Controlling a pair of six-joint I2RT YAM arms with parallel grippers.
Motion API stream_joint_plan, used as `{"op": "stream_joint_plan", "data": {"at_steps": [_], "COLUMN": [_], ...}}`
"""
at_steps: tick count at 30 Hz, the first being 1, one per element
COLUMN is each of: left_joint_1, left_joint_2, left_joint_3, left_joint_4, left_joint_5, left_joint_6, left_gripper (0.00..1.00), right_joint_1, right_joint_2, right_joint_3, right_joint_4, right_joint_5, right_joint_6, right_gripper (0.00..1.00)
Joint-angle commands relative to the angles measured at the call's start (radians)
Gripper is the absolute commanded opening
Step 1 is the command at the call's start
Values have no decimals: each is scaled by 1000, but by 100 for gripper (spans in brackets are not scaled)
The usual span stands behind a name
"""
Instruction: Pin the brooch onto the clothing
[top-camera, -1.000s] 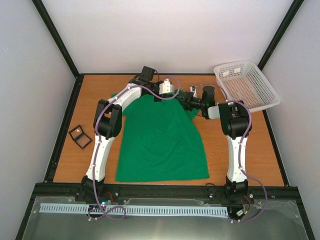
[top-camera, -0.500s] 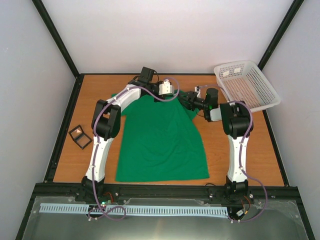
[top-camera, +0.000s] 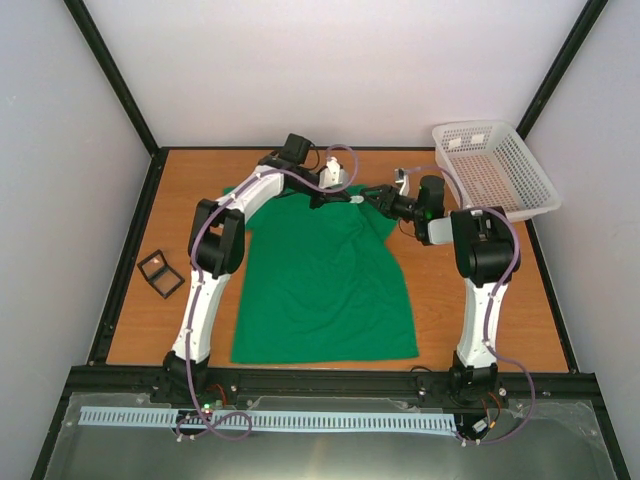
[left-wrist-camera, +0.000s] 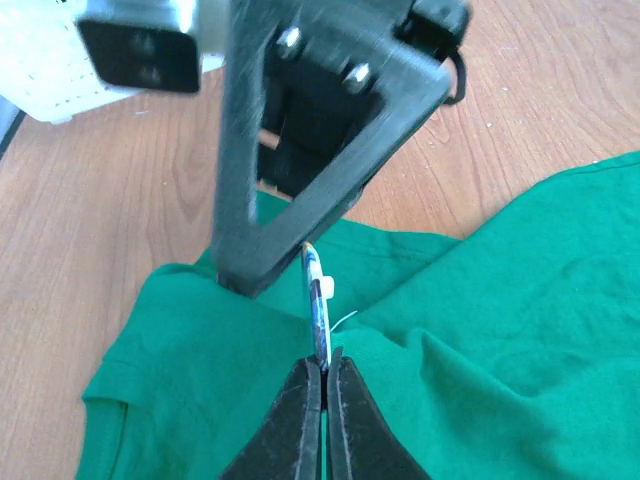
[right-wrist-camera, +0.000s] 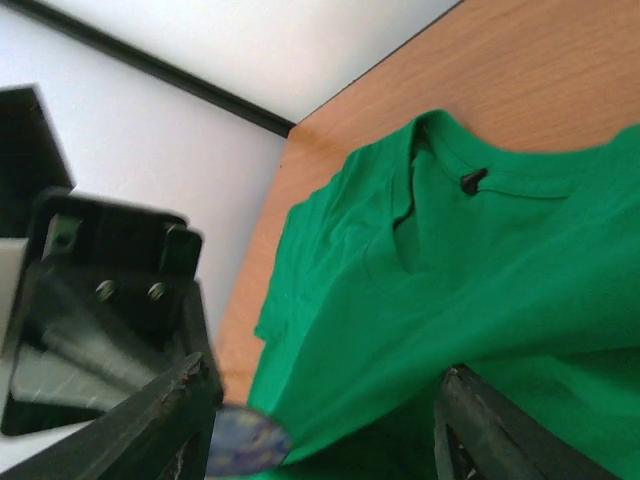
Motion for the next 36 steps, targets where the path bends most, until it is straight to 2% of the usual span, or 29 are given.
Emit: {"op": "stream_joint_plan", "data": {"at_steps": [1,7,10,17,23,31,36], "left_joint_1": [27,36,45,52,53,54,54], "left_joint_2": [47,70,74,79,78,80,80], "left_joint_3": [67,79,80,80,79,81,84], "left_joint_4": [-52,-71,-58,-53,-54,-59,-55], "left_joint_5": [98,108,128,148,149,148,150], "left_joint_6": [-16,-22,-35,-54,-63,-61,-64], "left_gripper": [1,1,1,1,1,1,1], "right_joint_1": [-17,-28,-26,25,50,63,70], "right_joint_2": [-118,-162,-167,-109,-51,-15,25], "right_joint_3": [-65,-72,-97,-79,-57,-34,-32], "right_joint_4": [-58,-215,-206,-146,-75,-70,24], "right_joint_5": [7,-6,-32,-57,-49,-31,-7], "right_joint_6": [-261,-473,-523,-499,-428,-416,-329], "right_gripper": [60,61,59,53,41,43,42]}}
